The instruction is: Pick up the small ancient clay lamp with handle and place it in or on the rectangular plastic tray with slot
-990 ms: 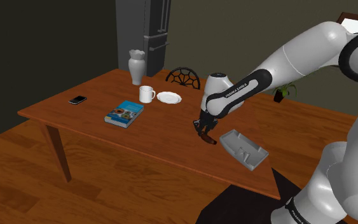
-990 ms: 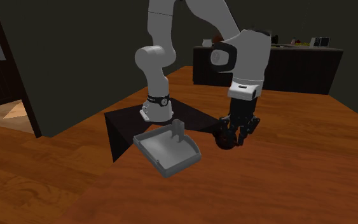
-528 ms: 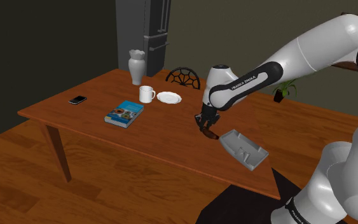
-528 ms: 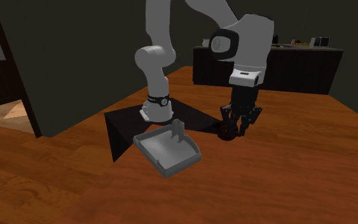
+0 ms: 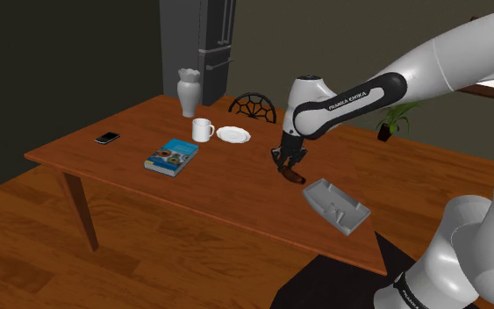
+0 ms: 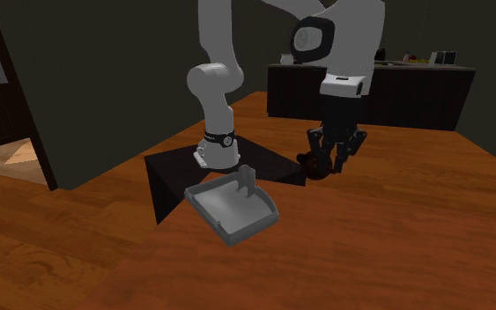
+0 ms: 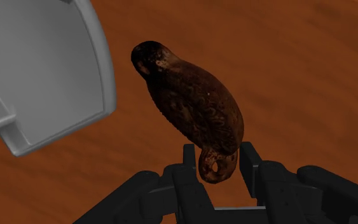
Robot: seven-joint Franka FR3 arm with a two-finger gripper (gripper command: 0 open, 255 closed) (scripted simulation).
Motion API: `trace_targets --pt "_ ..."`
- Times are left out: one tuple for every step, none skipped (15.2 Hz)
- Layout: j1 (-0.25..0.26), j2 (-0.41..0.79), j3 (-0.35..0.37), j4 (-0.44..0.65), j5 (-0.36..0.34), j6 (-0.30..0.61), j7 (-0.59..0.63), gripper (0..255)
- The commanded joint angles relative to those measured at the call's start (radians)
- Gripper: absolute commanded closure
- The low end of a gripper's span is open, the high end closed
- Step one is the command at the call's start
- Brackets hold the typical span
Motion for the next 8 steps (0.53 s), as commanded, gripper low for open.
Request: trace_targets --pt "0.001 -0.019 0.000 0.010 -0.006 -0.028 0.003 255" --pt "0.001 -0.027 0.001 0.015 -0.009 -0.042 0.004 255" --pt "0.001 -0.036 0.001 0.021 -0.011 -0.056 0.006 255" --pt "0.001 -0.044 0.002 0.027 -0.014 -0.070 0.007 255" --pt "0.001 -0.046 0.002 0.028 -0.014 -0.072 0.007 255" --pt "-0.008 -0.073 -0.007 -0.001 -0.027 -0.067 -0.002 255" --pt "-0.018 -0.100 -0.016 -0.030 -0.041 -0.064 -0.012 255" --pt "-0.029 -0.127 -0.026 -0.057 -0.055 -0.061 -0.022 255"
